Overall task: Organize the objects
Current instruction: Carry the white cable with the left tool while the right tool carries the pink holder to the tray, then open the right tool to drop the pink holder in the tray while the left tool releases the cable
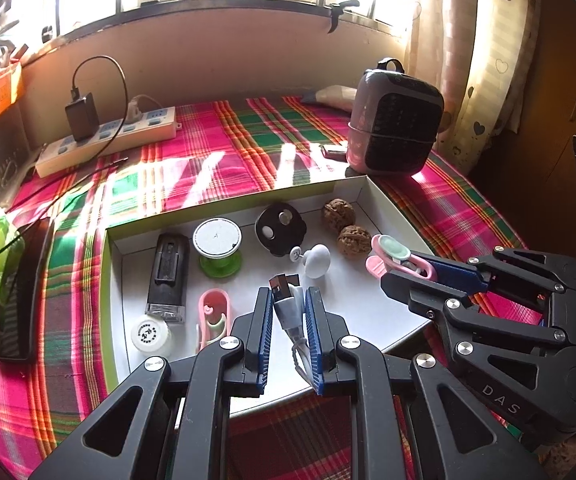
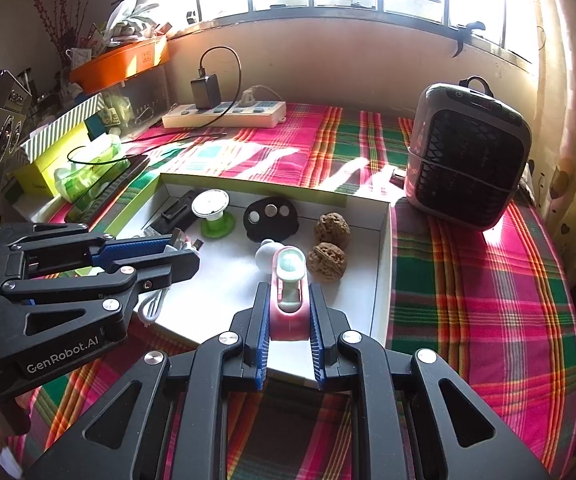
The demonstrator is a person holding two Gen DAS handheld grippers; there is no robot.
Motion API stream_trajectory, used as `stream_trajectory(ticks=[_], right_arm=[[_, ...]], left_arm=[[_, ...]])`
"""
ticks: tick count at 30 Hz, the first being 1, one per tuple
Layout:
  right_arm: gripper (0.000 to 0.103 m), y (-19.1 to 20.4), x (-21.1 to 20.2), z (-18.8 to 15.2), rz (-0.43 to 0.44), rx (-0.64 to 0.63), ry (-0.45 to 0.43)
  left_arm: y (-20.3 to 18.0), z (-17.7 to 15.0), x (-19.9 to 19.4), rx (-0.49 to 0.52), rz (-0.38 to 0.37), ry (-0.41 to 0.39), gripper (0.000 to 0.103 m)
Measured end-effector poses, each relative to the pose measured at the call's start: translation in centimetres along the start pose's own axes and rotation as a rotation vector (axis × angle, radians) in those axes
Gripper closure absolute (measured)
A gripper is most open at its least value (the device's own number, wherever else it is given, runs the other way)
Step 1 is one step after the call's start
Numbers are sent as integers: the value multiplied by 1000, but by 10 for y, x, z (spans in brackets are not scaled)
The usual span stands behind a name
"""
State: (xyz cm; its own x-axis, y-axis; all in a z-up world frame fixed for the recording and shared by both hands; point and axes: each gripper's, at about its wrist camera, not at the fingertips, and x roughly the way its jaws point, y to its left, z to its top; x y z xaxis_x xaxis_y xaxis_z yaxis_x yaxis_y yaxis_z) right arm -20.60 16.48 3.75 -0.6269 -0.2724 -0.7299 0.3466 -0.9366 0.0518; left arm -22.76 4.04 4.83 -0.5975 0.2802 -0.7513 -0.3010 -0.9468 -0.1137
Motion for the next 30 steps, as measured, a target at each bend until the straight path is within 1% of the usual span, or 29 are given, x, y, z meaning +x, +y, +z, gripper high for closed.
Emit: stream_trajectory(ticks=[15,30], right_arm=[[85,-3,29,4,23,-8,69],[85,-3,38,1,20,-1,92]], left_arm=[[8,4,31,-18,18,56,88],[8,3,37,-15,16,70,88]])
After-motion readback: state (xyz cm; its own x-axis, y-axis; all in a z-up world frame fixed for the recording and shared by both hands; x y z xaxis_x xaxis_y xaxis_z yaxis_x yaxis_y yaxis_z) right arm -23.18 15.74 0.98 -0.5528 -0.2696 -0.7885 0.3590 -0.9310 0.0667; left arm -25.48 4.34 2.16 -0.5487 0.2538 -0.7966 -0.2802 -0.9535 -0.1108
